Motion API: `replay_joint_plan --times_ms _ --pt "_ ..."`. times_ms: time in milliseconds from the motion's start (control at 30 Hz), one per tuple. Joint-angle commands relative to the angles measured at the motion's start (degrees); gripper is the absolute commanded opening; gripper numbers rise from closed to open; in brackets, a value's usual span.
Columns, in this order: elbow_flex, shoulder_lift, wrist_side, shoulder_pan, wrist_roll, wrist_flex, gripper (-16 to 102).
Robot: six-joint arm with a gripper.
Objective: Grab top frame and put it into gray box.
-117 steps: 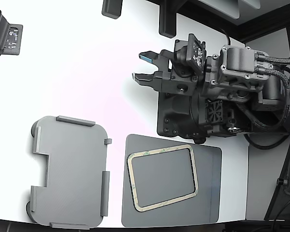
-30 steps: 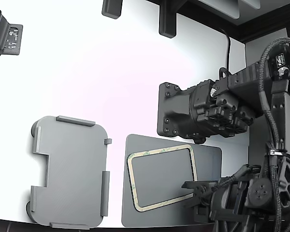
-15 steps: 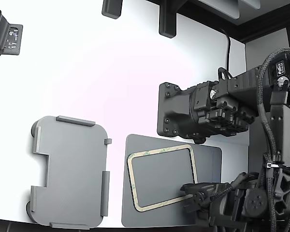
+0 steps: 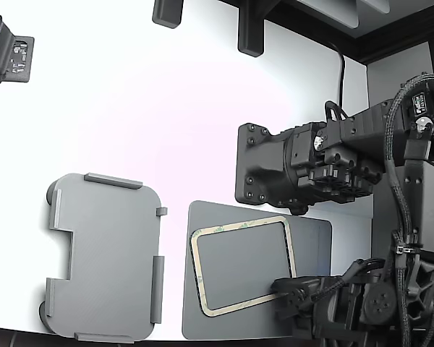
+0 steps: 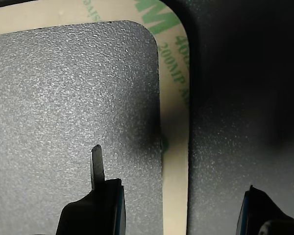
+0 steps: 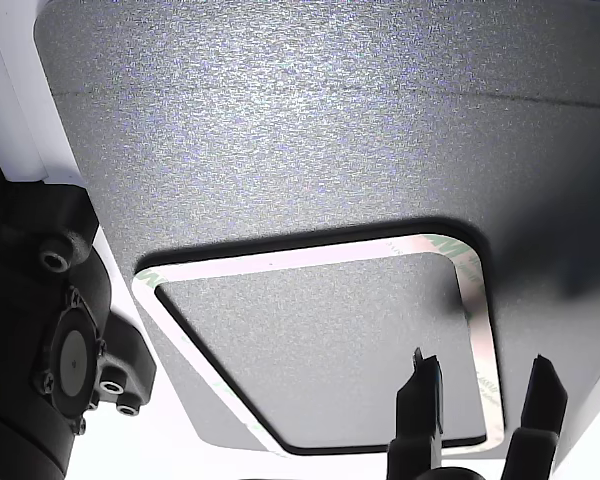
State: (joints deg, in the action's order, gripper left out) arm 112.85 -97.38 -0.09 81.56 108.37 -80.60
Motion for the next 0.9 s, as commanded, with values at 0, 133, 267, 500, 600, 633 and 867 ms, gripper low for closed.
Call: replay_joint_plan --times_ms 0,133,267,500,600,633,867 --pt "-0.53 -1.85 0.09 -0.62 -0.26 0.53 93" --pt "0.44 -1.93 0.0 -0.53 -1.14 1.93 88" --pt "0.7 -1.93 -0.35 -0.53 -2.02 2.64 81" --pt "1.85 -2.29 -0.62 0.44 -3.25 3.96 75" --pt "3.34 -2.81 -0.62 0.53 -3.34 5.1 73" --pt "3.6 -2.99 -0.44 0.62 -3.34 5.19 73" --pt "4.92 -3.87 0.18 0.62 -2.9 5.8 69"
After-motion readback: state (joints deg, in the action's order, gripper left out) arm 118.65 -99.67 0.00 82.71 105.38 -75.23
